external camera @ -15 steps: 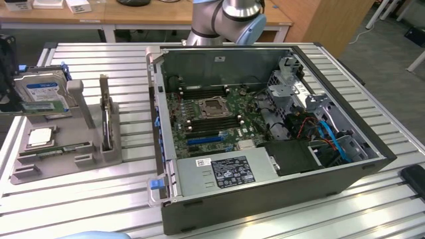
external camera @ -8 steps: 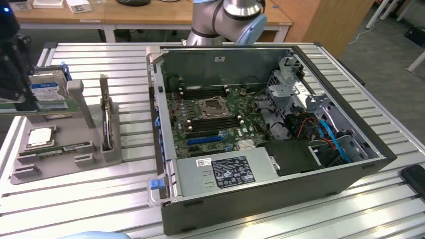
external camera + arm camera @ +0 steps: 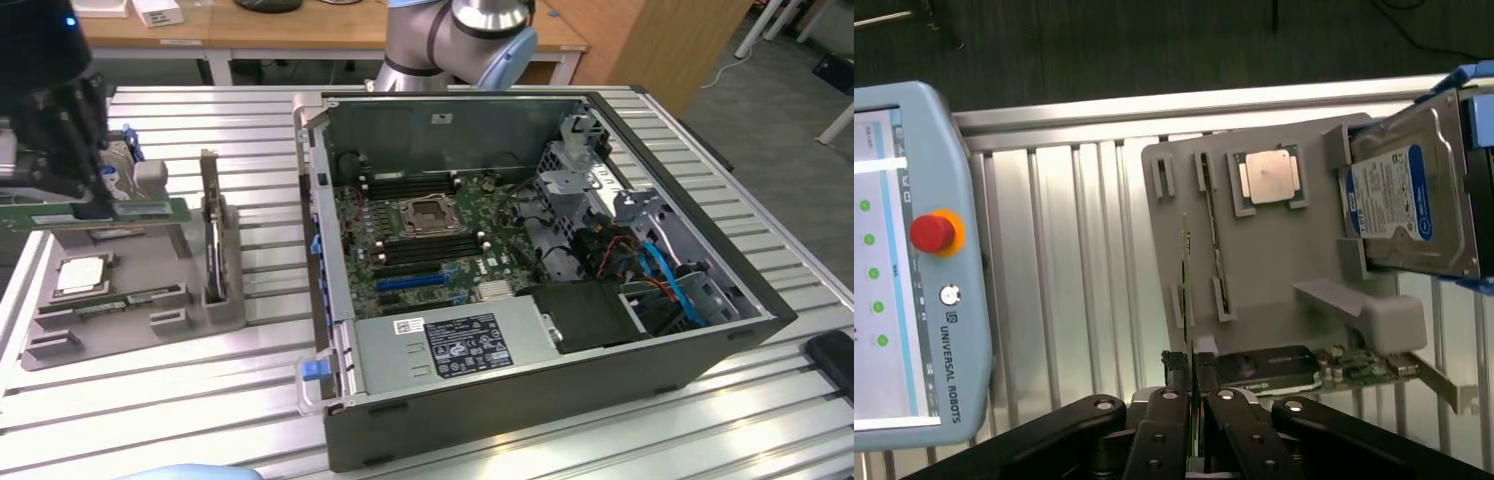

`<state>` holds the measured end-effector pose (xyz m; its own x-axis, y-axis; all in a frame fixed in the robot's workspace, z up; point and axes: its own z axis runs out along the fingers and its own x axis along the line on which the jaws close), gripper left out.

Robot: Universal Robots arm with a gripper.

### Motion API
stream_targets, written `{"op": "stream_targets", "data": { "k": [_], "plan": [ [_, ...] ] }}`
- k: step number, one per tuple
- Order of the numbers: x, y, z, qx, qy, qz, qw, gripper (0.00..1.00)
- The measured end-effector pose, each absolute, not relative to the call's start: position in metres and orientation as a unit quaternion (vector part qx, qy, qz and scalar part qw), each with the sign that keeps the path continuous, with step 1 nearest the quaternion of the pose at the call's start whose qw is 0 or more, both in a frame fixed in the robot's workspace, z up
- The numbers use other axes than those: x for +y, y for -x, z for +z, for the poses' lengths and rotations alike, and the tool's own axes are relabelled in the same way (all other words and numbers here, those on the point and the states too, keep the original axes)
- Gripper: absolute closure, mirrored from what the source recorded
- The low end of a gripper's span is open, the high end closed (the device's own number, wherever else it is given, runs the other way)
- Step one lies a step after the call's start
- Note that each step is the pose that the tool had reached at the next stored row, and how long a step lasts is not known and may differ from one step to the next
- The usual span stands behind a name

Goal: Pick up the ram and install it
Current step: 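Pick up the ram and move it above insertion slot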

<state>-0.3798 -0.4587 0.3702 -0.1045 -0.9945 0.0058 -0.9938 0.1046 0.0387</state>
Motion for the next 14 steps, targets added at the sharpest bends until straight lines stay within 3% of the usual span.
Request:
{"op": "stream_targets", "data": {
  "k": [14],
  "plan": [
    [-0.459,0.326,0.373,-0.743,-0.669,-0.017,0.012,0.87]
  ]
}}
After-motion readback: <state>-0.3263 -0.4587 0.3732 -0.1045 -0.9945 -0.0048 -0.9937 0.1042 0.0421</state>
